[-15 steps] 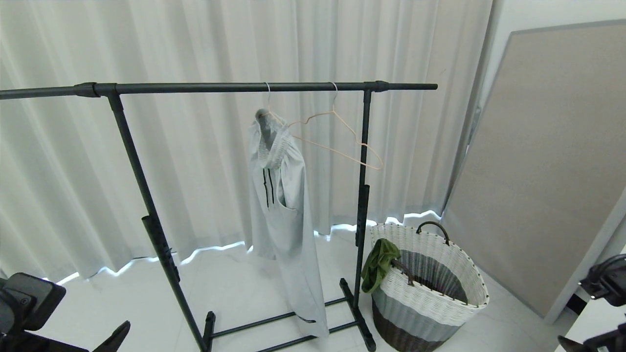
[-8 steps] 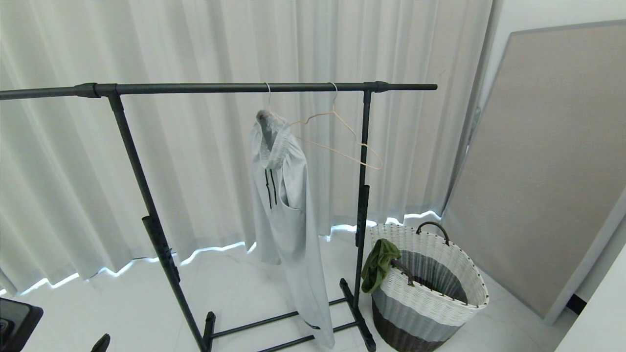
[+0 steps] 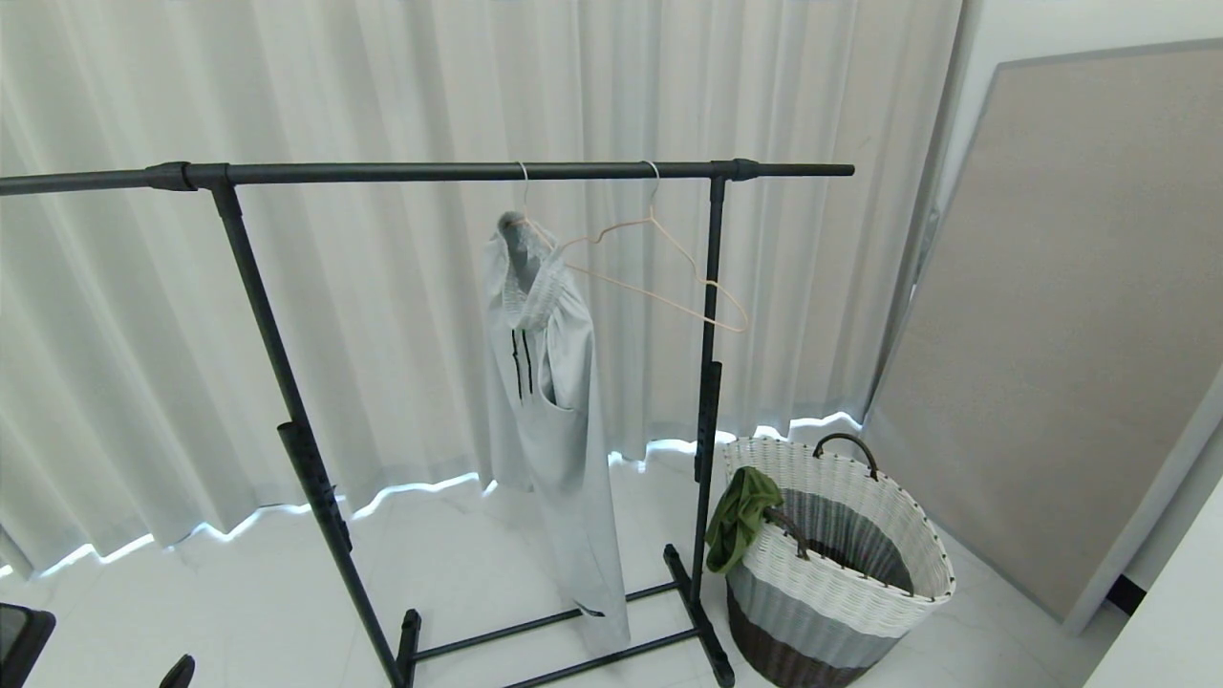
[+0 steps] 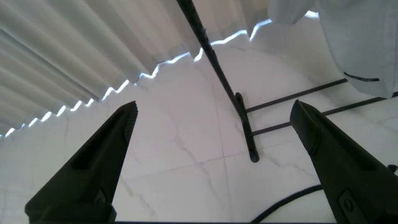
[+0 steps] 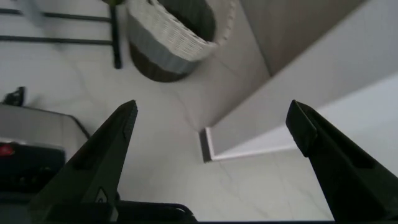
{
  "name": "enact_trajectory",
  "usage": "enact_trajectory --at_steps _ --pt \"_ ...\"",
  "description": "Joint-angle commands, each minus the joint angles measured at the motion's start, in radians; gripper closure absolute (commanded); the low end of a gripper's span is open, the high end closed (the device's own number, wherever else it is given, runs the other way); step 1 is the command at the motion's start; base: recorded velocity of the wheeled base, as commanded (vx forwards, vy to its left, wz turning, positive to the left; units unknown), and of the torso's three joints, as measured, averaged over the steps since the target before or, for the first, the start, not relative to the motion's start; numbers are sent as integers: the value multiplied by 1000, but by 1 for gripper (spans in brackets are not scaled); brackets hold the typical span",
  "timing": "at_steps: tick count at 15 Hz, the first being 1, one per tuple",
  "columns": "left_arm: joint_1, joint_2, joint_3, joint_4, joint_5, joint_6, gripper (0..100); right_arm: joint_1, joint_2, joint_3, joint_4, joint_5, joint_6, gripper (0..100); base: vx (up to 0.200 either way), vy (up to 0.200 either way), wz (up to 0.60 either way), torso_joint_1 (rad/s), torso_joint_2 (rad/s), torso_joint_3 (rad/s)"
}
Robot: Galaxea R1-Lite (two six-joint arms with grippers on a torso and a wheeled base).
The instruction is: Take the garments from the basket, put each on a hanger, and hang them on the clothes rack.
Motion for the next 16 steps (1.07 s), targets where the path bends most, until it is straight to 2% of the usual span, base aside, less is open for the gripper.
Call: enact_trajectory --at_steps 1,4,12,16 --pt "1 -6 2 -1 0 2 0 7 -44 8 -5 12 -4 0 0 0 0 0 0 0" --pt "0 -9 1 -1 17 5 0 7 51 11 -5 6 60 0 0 0 0 0 0 0" --pt "0 -25 7 1 35 2 0 54 50 12 -5 4 131 0 0 0 0 -5 11 7" --pt "0 -25 9 1 35 2 0 63 51 12 -5 4 137 0 0 0 0 -185 380 176"
